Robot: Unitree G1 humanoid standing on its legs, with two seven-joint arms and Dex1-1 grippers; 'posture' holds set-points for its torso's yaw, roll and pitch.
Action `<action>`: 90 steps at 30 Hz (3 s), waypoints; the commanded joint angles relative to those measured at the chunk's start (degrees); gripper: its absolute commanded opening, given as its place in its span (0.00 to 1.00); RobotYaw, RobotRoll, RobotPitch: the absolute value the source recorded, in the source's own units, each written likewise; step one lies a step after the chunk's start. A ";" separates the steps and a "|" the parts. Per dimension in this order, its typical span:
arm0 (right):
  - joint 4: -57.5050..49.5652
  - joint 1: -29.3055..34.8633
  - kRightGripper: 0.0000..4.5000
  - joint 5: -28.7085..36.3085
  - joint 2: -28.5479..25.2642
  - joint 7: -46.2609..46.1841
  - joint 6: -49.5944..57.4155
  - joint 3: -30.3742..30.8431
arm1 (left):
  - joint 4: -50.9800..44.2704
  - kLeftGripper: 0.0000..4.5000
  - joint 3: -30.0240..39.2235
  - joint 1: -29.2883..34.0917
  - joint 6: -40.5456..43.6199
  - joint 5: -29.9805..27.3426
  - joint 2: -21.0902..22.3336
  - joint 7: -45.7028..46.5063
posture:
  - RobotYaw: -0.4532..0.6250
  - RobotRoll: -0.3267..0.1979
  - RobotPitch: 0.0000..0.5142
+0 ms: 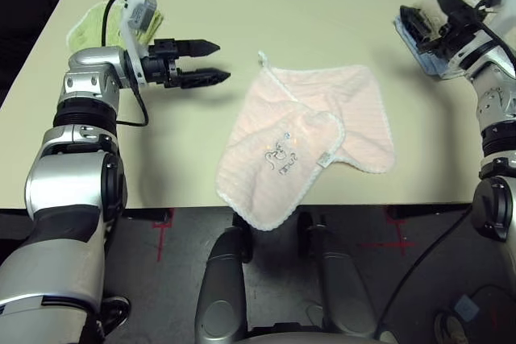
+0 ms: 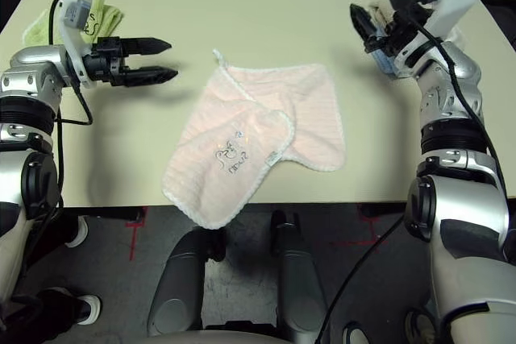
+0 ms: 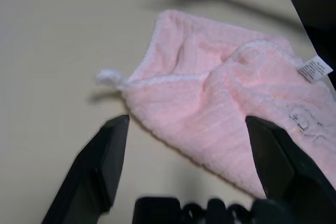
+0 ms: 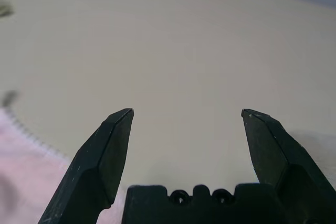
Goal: Fold the towel and set it aside.
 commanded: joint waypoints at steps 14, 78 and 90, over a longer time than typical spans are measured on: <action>18.02 -14.88 1.00 -16.09 -1.25 11.51 16.77 15.72 | -1.84 1.00 0.05 1.14 -4.72 -0.88 -0.28 -0.90 | 0.48 0.62 0.76; 14.61 -45.27 0.01 9.49 4.38 1.96 5.81 -12.89 | -3.53 1.00 10.15 -2.84 0.86 -2.14 -11.57 19.95 | 0.44 0.62 0.59; 13.39 -39.61 0.01 9.20 9.81 2.91 9.02 -11.18 | -11.82 1.00 15.98 -16.31 9.79 -5.59 -23.83 55.08 | 0.49 0.62 0.62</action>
